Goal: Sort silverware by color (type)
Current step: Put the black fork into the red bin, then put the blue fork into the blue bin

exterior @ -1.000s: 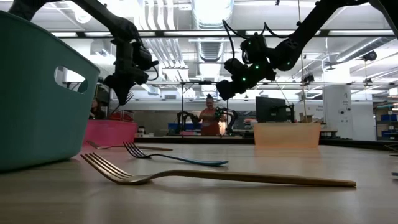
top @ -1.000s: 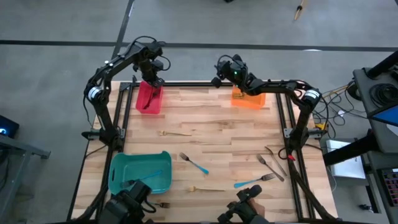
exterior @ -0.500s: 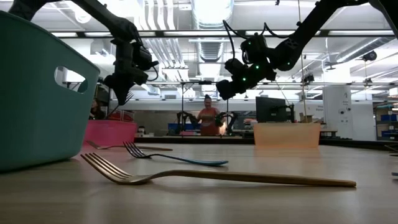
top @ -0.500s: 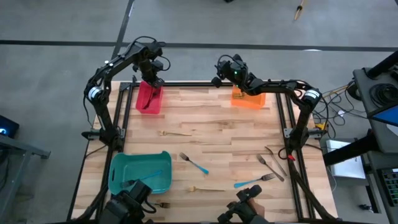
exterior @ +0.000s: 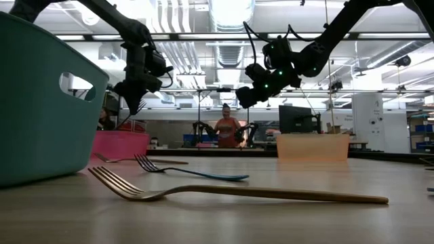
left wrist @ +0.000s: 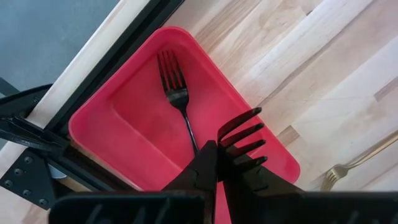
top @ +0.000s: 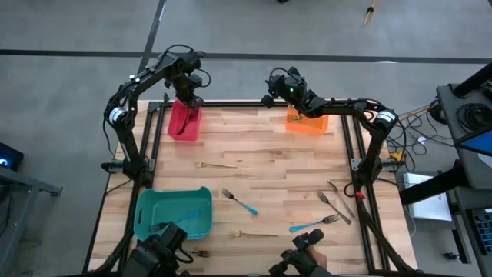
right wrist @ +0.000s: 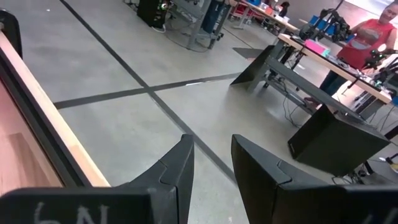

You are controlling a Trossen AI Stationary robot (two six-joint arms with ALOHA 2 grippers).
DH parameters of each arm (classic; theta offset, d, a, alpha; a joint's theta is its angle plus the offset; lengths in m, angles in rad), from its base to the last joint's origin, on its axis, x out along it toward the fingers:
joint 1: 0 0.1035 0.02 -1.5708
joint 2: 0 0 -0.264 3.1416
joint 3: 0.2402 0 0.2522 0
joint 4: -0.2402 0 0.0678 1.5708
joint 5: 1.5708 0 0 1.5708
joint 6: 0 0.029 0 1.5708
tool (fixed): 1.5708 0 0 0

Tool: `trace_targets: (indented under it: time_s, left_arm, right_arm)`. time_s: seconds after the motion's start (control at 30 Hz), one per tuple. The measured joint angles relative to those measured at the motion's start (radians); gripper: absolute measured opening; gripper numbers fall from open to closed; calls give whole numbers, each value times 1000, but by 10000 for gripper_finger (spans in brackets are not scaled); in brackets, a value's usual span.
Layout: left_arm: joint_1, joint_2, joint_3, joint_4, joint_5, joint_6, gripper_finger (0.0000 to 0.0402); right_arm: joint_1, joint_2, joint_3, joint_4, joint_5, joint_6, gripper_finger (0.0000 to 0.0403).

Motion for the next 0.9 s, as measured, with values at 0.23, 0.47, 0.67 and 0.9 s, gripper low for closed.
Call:
trace_targets:
  time_s: [0.23,0.47,0.67,0.9]
  left_arm:
    - [0,0,0,0,-1,7,0]
    - [0,0,0,0,-1,5,0]
    - [0,0,0,-5,-1,-11,8]
    - [0,0,0,-6,-1,-13,51]
  right_arm:
    - [5,-12,0,-16,0,10,98]
    - [5,-20,0,-59,0,9,98]
    - [5,-22,0,-62,0,2,98]
    - [5,-22,0,-84,0,3,98]
